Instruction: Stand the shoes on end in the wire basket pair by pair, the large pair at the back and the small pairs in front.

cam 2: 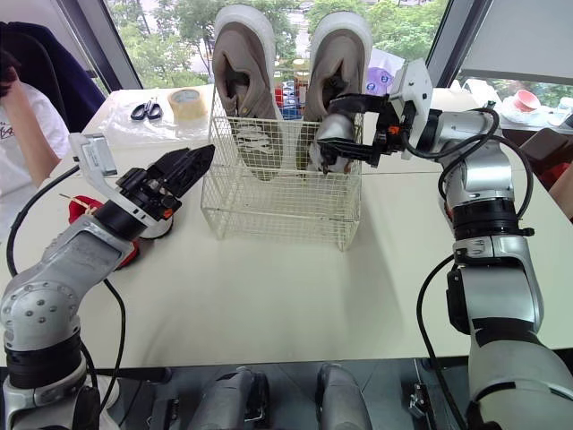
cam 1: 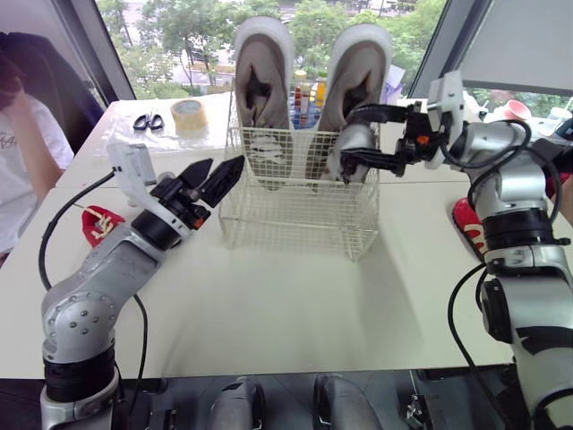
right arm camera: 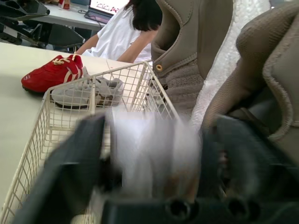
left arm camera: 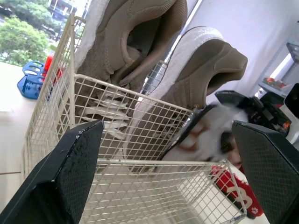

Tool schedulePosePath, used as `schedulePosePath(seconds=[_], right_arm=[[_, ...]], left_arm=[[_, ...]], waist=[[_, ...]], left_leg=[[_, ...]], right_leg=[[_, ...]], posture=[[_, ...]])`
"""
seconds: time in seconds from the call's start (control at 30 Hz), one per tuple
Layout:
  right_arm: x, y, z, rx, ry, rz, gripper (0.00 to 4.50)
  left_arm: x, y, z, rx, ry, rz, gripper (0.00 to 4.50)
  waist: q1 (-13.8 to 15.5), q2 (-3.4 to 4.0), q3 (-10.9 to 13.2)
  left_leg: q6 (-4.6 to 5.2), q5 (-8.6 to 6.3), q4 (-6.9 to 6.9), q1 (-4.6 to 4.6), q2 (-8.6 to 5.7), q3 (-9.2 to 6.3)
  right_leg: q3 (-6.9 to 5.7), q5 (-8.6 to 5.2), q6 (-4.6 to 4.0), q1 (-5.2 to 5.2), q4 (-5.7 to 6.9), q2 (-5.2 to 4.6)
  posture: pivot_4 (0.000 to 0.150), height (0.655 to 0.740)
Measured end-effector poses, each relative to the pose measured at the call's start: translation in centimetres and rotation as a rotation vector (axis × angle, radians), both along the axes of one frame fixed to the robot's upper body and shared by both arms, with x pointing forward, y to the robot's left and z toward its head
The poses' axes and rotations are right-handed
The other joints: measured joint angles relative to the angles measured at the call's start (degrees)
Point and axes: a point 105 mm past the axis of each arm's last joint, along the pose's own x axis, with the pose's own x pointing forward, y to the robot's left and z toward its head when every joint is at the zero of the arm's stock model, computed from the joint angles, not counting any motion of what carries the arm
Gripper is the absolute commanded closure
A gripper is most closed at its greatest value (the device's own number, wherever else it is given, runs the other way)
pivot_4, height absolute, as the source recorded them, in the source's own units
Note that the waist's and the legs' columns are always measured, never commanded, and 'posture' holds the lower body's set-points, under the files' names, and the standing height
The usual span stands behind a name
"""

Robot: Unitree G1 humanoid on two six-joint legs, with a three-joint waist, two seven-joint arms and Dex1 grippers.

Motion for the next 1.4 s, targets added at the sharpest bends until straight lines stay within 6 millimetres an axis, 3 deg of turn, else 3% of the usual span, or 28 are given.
schedulePosePath(seconds=[0.17,0.33,0.4,0.5,0.6,0.73,0.8,0.97,1.13,1.3,1.4], right_arm=[[-0.7,-1.0,1.5,0.045,0.027,-0.010,0.02],[-4.2,-0.2,5.4,0.150,0.018,0.096,0.02],[-6.4,0.5,7.2,0.183,-0.003,0.156,0.02],[-8.6,1.5,7.6,0.160,0.006,0.207,0.02],[-10.0,2.5,5.9,0.087,0.077,0.237,0.02],[-12.7,5.2,-1.8,-0.161,0.315,0.371,0.02],[-12.8,5.6,-3.7,-0.204,0.361,0.368,0.02],[-13.0,5.6,-3.8,-0.228,0.308,0.331,0.02],[-12.8,5.8,-3.9,-0.206,0.296,0.295,0.02],[-12.8,6.2,-3.7,-0.179,0.292,0.280,0.02],[-12.8,6.3,-3.6,-0.173,0.282,0.257,0.00]], left_arm=[[0.2,0.8,-0.1,0.028,0.011,0.029,0.00],[0.4,1.5,0.3,0.072,0.008,0.051,0.00],[0.8,3.2,0.6,0.117,0.021,0.104,0.00],[2.3,6.5,0.1,0.312,0.099,0.265,0.00],[4.4,9.7,0.2,0.502,0.178,0.448,0.00],[6.7,12.8,2.1,0.614,0.337,0.539,0.00],[7.3,13.8,1.5,0.627,0.441,0.539,0.00],[9.5,14.9,-1.1,0.611,0.650,0.482,0.00],[12.0,14.9,-2.3,0.662,0.685,0.461,0.00],[13.4,13.3,-6.7,0.640,0.760,0.350,0.00],[13.6,12.8,-9.0,0.687,0.789,0.340,0.81]], waist=[[0.08,0.00,0.00],[0.05,0.01,0.00],[-0.01,0.01,0.00],[0.00,0.04,-0.01],[0.41,-0.02,0.00],[1.35,-0.12,0.02],[1.34,-0.11,0.03],[1.44,-0.31,0.13],[1.40,-0.36,0.15],[1.31,-0.38,0.15],[1.20,-0.43,0.14]], left_leg=[[0.00,0.00,0.00,0.00,0.00,-0.01],[0.10,-0.08,-0.04,-0.01,0.01,-0.05],[0.26,-0.18,-0.06,0.00,0.03,-0.09],[0.25,-0.18,-0.07,0.00,0.02,-0.15],[0.24,-0.18,-0.06,-0.03,0.01,-0.19],[0.30,-0.22,-0.07,-0.06,-0.02,-0.15],[0.32,-0.22,-0.07,-0.09,-0.04,-0.07],[0.27,-0.19,-0.06,-0.09,-0.01,-0.09],[0.28,-0.20,-0.06,-0.11,-0.01,-0.02],[0.34,-0.23,-0.05,-0.18,0.01,0.03],[0.35,-0.21,0.00,-0.48,0.03,0.06]], right_leg=[[0.00,0.00,0.00,-0.01,0.01,-0.01],[-0.01,-0.01,-0.01,-0.05,0.05,-0.03],[-0.04,-0.01,-0.02,-0.07,0.09,-0.02],[-0.13,-0.07,-0.13,-0.07,0.08,-0.01],[-0.18,-0.13,-0.23,-0.07,0.04,-0.01],[-0.19,-0.12,-0.17,-0.07,0.03,-0.04],[-0.16,-0.05,-0.03,-0.12,0.03,-0.05],[-0.20,-0.05,-0.03,-0.13,0.06,0.00],[-0.19,-0.05,-0.03,-0.14,0.03,-0.03],[-0.19,-0.04,-0.02,-0.23,0.04,-0.05],[-0.16,-0.02,-0.02,-0.58,0.17,-0.05]], posture=[[0.150,0.7400],[0.150,0.7400],[0.150,0.7400],[0.150,0.7400],[0.150,0.7400],[0.150,0.7400],[0.150,0.7400],[0.150,0.7400],[0.150,0.7400],[0.150,0.7400],[0.150,0.7400]])
